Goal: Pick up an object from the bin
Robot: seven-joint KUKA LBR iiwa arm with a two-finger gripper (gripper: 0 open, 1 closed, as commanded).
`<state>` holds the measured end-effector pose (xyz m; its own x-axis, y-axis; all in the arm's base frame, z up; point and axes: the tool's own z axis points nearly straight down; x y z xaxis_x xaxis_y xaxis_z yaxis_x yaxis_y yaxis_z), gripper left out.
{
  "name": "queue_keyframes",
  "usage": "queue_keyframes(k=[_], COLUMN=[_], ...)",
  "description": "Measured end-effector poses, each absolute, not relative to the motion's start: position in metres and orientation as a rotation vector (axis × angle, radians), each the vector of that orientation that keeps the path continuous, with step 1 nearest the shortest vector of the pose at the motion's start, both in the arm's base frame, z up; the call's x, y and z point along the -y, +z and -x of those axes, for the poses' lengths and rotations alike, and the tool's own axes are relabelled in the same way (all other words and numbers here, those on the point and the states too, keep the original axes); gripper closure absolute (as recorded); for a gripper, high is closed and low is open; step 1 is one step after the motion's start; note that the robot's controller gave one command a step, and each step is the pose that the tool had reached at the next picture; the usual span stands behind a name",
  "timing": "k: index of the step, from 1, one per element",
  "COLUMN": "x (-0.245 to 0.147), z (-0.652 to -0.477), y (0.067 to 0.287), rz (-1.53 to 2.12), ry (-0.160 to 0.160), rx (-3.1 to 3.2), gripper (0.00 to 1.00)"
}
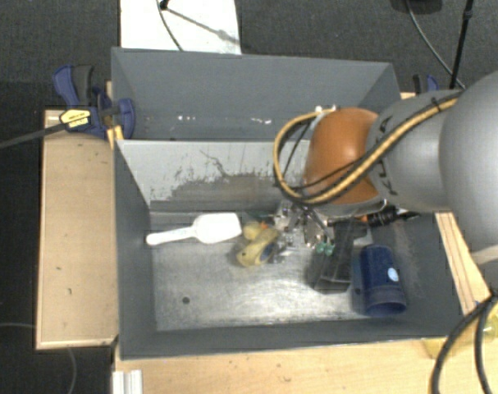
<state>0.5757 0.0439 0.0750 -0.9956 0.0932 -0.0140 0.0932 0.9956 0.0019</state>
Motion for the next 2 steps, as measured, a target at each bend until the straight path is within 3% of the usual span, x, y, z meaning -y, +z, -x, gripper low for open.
queue_keyframes(k=[1, 2], x=[-0.044, -0.031], z=[-0.575, -0.549], y=[0.076, 0.103], rz=[-0.146, 0.581], ry=[0.002, 0.001], rx=[-3.126, -3.086], gripper=[1.0, 1.0])
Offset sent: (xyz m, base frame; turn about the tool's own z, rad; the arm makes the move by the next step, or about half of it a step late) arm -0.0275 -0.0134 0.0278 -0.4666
